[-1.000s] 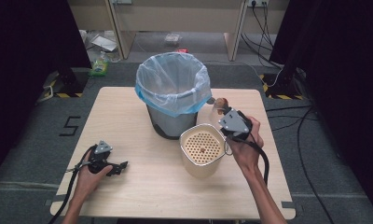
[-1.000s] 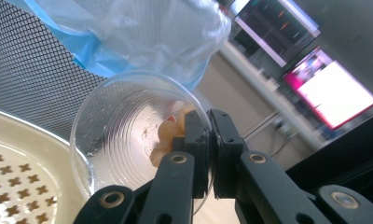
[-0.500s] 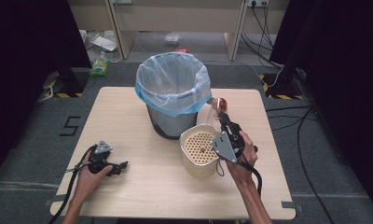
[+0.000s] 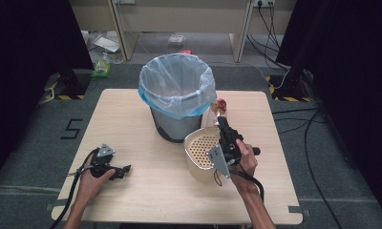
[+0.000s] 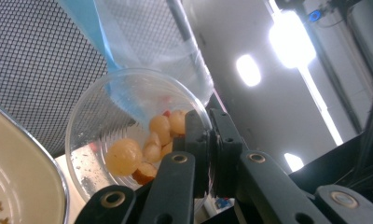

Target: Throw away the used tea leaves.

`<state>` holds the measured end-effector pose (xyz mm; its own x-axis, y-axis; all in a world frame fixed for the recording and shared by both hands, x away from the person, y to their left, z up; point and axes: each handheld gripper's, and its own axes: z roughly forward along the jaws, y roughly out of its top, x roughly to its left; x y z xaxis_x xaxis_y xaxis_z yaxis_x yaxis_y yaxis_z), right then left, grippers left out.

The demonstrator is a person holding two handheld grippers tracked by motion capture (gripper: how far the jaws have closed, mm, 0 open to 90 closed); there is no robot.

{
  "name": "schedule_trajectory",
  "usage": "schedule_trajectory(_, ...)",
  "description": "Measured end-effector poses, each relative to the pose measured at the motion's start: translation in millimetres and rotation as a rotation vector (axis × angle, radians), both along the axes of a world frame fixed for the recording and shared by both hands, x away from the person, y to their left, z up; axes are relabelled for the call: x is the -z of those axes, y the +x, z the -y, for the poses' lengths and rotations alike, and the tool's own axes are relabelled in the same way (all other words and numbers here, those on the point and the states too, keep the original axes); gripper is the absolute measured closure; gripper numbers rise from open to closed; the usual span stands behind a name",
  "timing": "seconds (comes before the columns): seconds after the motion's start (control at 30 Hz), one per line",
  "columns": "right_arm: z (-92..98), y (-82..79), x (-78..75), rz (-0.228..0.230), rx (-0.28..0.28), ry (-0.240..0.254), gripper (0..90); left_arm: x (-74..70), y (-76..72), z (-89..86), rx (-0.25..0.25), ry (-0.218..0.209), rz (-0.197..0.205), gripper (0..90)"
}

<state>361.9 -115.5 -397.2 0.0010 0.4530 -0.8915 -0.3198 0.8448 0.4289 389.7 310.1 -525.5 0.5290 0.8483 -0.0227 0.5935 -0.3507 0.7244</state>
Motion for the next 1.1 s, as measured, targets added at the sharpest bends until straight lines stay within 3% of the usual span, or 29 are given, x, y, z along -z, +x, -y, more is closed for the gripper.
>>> schedule_trajectory(0.03,0.0,0.0,0.0,0.000,0.000,0.000,87.8,0.0,0.0,0.0,0.000,0.000,0.000,0.0)
schedule_trajectory(0.07,-2.5,-0.3,3.4,0.008,0.016,-0.030,87.9,0.0,0.0,0.0,0.000,0.000,0.000,0.0)
schedule_trajectory(0.13,-3.6,-3.5,3.4,0.027,0.010,-0.023,87.9,0.0,-0.1,0.1,-0.001,0.000,0.000,0.0)
schedule_trajectory(0.17,-5.7,-4.6,3.3,0.058,0.024,-0.055,87.9,0.0,-0.1,0.0,-0.001,0.000,0.000,0.0)
schedule_trajectory(0.23,-5.5,-3.5,4.2,0.051,0.034,-0.040,87.9,0.0,-0.1,0.1,-0.001,0.000,0.000,0.0)
schedule_trajectory(0.3,-5.3,-5.6,2.6,0.093,0.046,-0.058,88.0,0.0,-0.1,0.1,-0.001,0.000,0.000,0.0)
schedule_trajectory(0.37,-5.7,-5.8,2.0,0.100,0.043,-0.057,88.0,0.0,-0.1,0.1,-0.001,0.000,0.000,0.0)
schedule_trajectory(0.4,-5.9,-3.8,3.2,0.089,0.058,-0.069,87.9,0.0,-0.1,0.1,-0.001,0.000,0.000,0.0)
schedule_trajectory(0.47,-7.5,-5.0,6.7,0.133,0.055,-0.117,88.0,0.0,-0.2,0.1,-0.001,0.000,0.000,0.0)
schedule_trajectory(0.57,-7.9,-4.3,6.4,0.121,0.063,-0.098,88.0,0.0,-0.2,0.1,-0.002,0.000,0.000,0.0)
schedule_trajectory(0.6,-8.4,-4.8,5.4,0.135,0.058,-0.116,88.0,0.0,-0.2,0.1,-0.002,0.000,0.000,0.0)
schedule_trajectory(0.87,-11.7,-3.8,4.5,0.132,0.065,-0.125,88.0,0.0,-0.2,0.1,-0.002,0.000,0.000,0.0)
schedule_trajectory(0.9,-11.2,-4.3,2.9,0.152,0.051,-0.111,88.0,0.0,-0.2,0.1,-0.002,0.000,0.000,0.0)
schedule_trajectory(0.97,-9.7,-2.1,3.5,0.111,0.058,-0.067,88.0,0.0,-0.2,0.1,-0.002,0.000,0.000,0.0)
schedule_trajectory(1.0,-9.7,-2.1,3.5,0.111,0.058,-0.067,88.0,0.0,-0.3,0.2,-0.003,0.000,0.000,0.0)
schedule_trajectory(1.03,-11.2,-4.8,2.8,0.145,0.049,-0.105,88.0,0.0,-0.3,0.1,-0.003,0.000,0.000,0.0)
schedule_trajectory(1.07,-9.7,0.3,6.0,0.112,0.069,-0.087,88.0,0.0,-0.2,0.1,-0.003,0.000,0.000,0.0)
schedule_trajectory(1.1,-9.6,0.5,7.4,0.115,0.070,-0.105,88.0,0.0,-0.3,0.2,-0.003,0.000,0.000,0.0)
